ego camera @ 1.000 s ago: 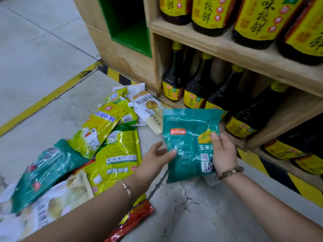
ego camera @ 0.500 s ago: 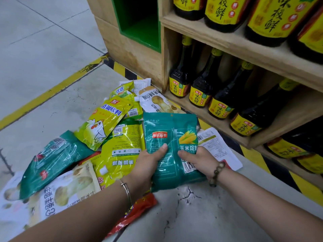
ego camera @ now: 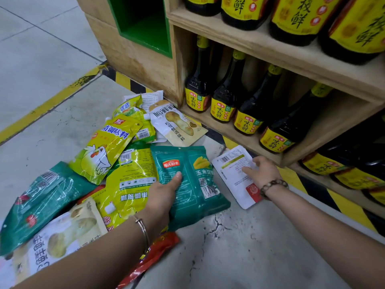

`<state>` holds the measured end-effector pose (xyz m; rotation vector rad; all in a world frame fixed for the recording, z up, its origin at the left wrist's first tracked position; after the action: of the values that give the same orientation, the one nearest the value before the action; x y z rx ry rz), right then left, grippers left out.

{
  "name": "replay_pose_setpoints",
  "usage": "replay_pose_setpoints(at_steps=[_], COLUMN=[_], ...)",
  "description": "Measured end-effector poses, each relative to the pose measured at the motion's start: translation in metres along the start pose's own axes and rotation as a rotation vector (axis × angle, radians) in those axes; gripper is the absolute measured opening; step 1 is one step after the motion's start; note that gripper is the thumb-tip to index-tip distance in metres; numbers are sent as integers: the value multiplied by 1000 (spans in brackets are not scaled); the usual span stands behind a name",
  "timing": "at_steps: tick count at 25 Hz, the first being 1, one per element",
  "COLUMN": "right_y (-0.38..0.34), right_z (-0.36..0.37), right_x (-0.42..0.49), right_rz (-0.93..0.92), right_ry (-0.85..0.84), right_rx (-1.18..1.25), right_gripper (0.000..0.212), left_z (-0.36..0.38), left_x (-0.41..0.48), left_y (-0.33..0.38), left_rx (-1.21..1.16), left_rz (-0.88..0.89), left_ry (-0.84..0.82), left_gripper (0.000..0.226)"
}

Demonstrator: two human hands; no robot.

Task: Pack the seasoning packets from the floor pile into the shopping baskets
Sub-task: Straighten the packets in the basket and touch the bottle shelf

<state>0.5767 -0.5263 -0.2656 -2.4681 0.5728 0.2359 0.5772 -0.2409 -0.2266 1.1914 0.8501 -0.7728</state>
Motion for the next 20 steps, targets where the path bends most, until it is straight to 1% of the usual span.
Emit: replay_pose_setpoints(at_steps=[2, 4, 6, 7, 8, 10, 12, 14, 16, 17, 20], right_y=[14, 13, 10, 9, 9, 7, 8, 9, 8, 7, 5], right_z=[3, 8, 14, 16, 17, 17, 17, 16, 13, 10, -7], right_x=[5, 6, 5, 6, 7, 12, 16, 16, 10, 4, -17], right_rz=[56, 65, 71, 89, 110, 141, 144, 124, 112, 114, 111], right_ry=[-15, -11, -26, -28, -27, -53, -98, -92, -19, 23, 142], right_rx=[-55, -101, -218, -258, -272, -250, -167, -49, 108, 200, 394], right_gripper=[74, 92, 100, 100, 98, 83, 63, 44, 28, 23, 23], left_z=[-4, -4, -4, -3, -2, -2, -1, 0, 2, 3, 7], left_x=[3, 4, 4, 4, 3, 2, 2, 2, 2, 1, 1], left_y=[-2, -5, -6, -6, -7, -7, -7, -6, -4, -3, -3], left_rx=[11, 24, 38, 44, 51, 59, 79, 99, 117, 129, 176], left_rz=[-21, -37, -41, -38, -36, -38, -40, -32, 7, 37, 119], left_ry=[12, 7, -5, -16, -27, -39, -37, -41, -56, -64, -79], left_gripper=[17, 17, 17, 16, 16, 15, 15, 14, 10, 8, 6])
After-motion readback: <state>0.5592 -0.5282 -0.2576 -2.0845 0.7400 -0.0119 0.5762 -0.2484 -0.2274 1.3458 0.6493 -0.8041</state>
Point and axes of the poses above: each hand's wrist, its own x-axis towards the middle knuckle, its own z-axis out of the palm, y = z × x, the point moved 5 cm from there along x, towards the middle knuckle, and after that the axes turned 13 degrees about -z, right-handed, at the moved point
